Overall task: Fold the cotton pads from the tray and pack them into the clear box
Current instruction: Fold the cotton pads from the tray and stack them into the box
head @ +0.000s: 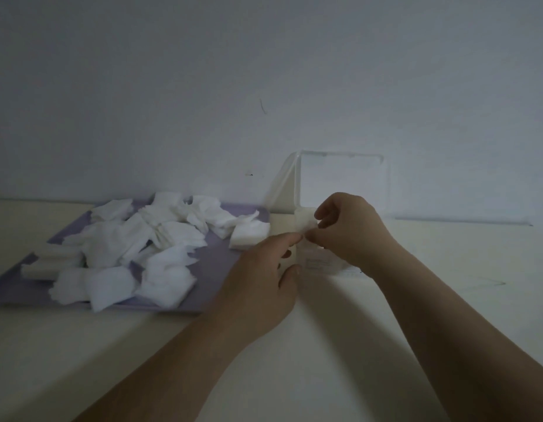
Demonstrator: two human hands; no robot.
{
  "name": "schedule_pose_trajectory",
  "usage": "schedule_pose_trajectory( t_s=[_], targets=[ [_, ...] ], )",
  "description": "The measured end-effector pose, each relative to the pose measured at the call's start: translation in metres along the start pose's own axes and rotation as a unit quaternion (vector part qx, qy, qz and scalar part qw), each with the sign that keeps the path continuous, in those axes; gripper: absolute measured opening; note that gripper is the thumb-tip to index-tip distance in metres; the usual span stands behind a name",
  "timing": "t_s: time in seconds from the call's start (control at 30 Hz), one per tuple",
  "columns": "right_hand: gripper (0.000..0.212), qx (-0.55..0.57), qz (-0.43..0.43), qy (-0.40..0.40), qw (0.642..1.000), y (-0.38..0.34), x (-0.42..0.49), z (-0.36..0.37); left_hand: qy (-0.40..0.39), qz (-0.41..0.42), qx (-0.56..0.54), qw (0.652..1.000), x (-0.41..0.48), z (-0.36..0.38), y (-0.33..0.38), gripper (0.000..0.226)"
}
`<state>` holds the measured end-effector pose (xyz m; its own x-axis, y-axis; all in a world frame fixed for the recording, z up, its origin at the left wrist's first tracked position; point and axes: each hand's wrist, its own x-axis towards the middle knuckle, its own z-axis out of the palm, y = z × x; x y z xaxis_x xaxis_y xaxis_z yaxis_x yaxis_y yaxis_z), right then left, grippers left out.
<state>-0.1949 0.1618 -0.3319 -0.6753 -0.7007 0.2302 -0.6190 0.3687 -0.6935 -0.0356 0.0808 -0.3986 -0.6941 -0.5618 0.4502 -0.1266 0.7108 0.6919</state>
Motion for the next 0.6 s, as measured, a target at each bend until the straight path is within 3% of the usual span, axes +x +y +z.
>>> schedule_pose_trajectory(
  t_s=[0.2, 0.33, 0.4, 0.5, 0.6],
  targets=[
    [0.011, -0.030, 0.001, 0.010, 1.000, 0.000, -0.001, 0.006, -0.006, -0.001, 0.000, 1.000, -0.001, 0.000, 0.000, 0.050],
    [0.038, -0.070, 0.013, -0.013, 0.997, -0.011, -0.004, -0.009, -0.008, -0.015, -0.001, 1.000, 0.000, -0.002, 0.005, 0.047],
    [0.045, -0.112, -0.013, 0.006, 0.994, -0.024, -0.010, -0.015, 0.004, -0.022, -0.016, 1.000, 0.000, -0.008, 0.010, 0.043],
    [0.034, -0.077, -0.116, 0.088, 0.986, -0.047, -0.025, -0.006, 0.021, -0.034, 0.008, 0.999, 0.002, -0.025, 0.017, 0.030],
    [0.031, 0.011, -0.180, 0.033, 0.983, -0.069, -0.047, 0.026, 0.020, -0.044, 0.125, 0.991, 0.002, -0.058, 0.019, 0.012]
  ],
)
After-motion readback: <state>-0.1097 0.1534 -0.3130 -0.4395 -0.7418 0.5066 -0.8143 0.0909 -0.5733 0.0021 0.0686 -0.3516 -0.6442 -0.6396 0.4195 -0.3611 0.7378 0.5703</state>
